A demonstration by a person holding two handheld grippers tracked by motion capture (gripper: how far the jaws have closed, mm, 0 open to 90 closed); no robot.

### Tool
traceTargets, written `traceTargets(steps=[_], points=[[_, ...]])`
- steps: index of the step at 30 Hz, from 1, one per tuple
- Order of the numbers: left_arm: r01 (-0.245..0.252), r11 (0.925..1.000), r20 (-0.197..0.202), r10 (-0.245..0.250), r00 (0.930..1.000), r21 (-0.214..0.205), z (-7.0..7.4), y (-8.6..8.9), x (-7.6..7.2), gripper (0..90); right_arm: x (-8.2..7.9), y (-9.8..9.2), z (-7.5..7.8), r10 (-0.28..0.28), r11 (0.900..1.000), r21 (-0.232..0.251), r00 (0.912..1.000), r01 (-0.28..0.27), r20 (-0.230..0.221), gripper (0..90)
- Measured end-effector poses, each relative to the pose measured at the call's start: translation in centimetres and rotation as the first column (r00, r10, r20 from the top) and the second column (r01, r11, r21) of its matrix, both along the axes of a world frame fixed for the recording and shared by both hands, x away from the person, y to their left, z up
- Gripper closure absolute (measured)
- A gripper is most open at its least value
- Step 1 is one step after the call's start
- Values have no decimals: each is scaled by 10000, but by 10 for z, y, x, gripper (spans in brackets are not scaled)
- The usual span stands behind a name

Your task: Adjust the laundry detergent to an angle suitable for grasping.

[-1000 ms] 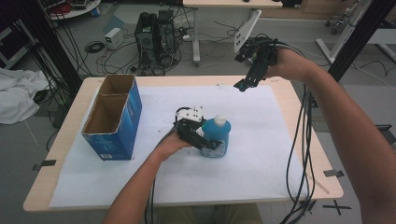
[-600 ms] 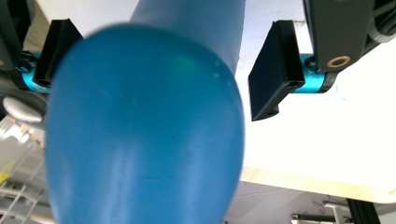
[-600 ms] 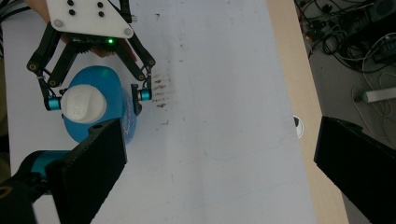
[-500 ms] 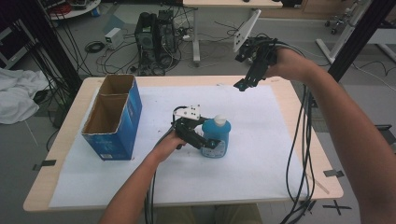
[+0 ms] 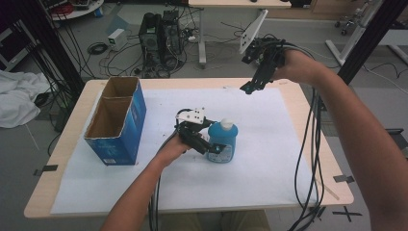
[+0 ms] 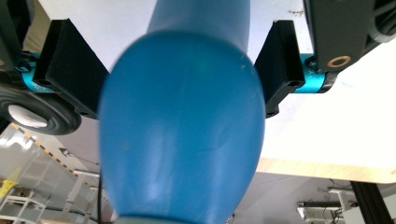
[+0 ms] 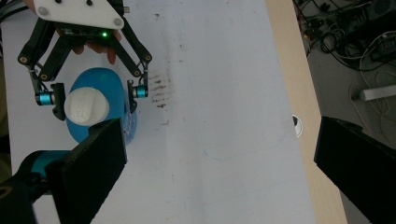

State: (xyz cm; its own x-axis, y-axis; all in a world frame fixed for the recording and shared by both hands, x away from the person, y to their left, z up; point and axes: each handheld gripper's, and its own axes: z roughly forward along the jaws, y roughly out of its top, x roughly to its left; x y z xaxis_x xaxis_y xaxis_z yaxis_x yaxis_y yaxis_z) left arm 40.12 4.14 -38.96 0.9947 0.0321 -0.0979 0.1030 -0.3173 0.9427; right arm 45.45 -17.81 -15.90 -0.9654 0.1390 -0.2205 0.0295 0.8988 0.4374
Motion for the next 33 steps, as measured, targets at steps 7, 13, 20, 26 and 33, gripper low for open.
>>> traceTargets(steps=[7, 13, 20, 26, 33], points=[[-78, 10000, -1, 78, 10000, -17, 4, 5, -3, 101, -2, 4, 2, 32, 10000, -34, 10000, -31, 36, 14], [-236, 9996, 152, 234, 9996, 173, 7, 14, -5, 101, -4, 5, 3, 20, 10000, -37, 10000, -20, 88, 14], [-860, 9959, 459, 847, 9954, 273, 17, 31, -9, 101, -5, 6, 4, 27, 10000, -36, 9999, -26, 121, 14], [-1577, 9829, 455, 1540, 9870, 946, 27, 48, -9, 101, -6, 4, 4, 85, 10000, -33, 9999, -85, 136, 14], [-2325, 9545, 653, 2241, 9724, 1869, 45, 58, -4, 101, -5, 3, 4, 124, 9999, -71, 9998, -123, 139, 14]])
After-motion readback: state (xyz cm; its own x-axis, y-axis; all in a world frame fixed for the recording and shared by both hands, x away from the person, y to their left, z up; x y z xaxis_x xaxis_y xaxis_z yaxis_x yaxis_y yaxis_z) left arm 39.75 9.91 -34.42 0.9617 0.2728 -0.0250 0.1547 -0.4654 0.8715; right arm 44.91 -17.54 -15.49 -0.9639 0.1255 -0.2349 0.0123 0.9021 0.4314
